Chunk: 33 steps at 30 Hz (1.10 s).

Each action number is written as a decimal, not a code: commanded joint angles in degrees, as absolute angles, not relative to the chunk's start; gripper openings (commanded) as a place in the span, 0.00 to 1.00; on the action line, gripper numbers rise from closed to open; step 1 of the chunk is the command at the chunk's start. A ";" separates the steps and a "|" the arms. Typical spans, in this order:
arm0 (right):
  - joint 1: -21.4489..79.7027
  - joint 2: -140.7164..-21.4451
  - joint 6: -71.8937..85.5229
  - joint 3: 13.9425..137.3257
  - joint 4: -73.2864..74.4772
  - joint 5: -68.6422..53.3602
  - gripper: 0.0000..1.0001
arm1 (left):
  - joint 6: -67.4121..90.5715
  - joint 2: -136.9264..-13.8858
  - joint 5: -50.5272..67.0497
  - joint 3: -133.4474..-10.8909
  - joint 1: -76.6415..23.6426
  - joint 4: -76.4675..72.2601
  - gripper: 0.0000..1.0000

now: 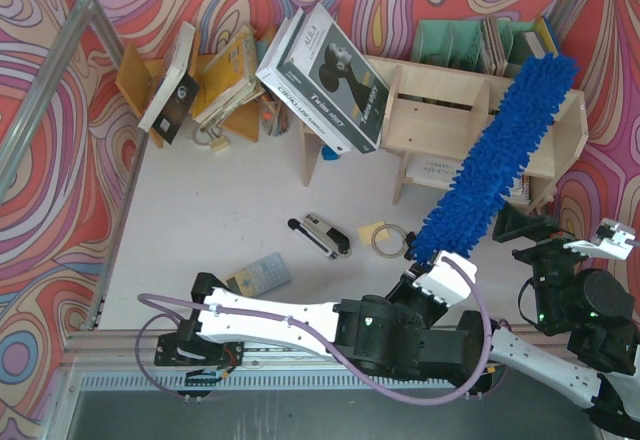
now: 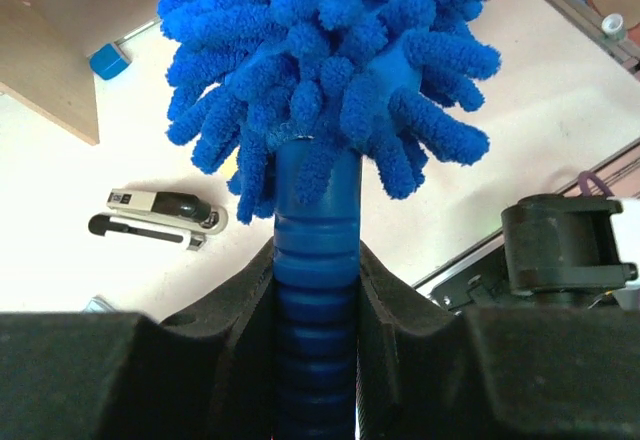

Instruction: Dust the bookshelf with a duster

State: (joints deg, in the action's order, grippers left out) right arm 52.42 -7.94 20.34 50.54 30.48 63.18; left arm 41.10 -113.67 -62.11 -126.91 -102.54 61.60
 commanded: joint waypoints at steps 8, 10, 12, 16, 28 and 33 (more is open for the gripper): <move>52.32 -8.49 19.73 50.32 28.76 61.75 0.99 | 36.46 -95.42 -60.94 -101.40 -102.86 51.61 0.00; 52.33 -8.97 18.53 50.17 27.51 60.19 0.99 | 36.80 -91.61 -58.55 -96.05 -102.78 51.20 0.00; 52.35 -9.62 17.90 50.02 26.42 59.06 0.99 | 37.58 -88.60 -55.85 -92.05 -102.86 51.90 0.00; 52.38 -10.86 16.77 49.31 23.78 57.71 0.99 | 39.42 -84.78 -50.86 -86.68 -104.09 54.62 0.00; 52.38 -14.49 13.60 47.01 16.74 57.74 0.99 | 38.36 -77.53 -45.83 -72.28 -107.77 46.67 0.00; 52.33 -16.22 13.09 44.83 14.48 58.02 0.99 | 35.26 -74.73 -48.17 -66.61 -106.52 41.39 0.00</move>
State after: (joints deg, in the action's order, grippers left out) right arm 52.45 -14.61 14.76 46.63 17.98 57.98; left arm 37.85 -77.84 -44.91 -69.78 -107.61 48.99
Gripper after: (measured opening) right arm 0.987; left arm 0.345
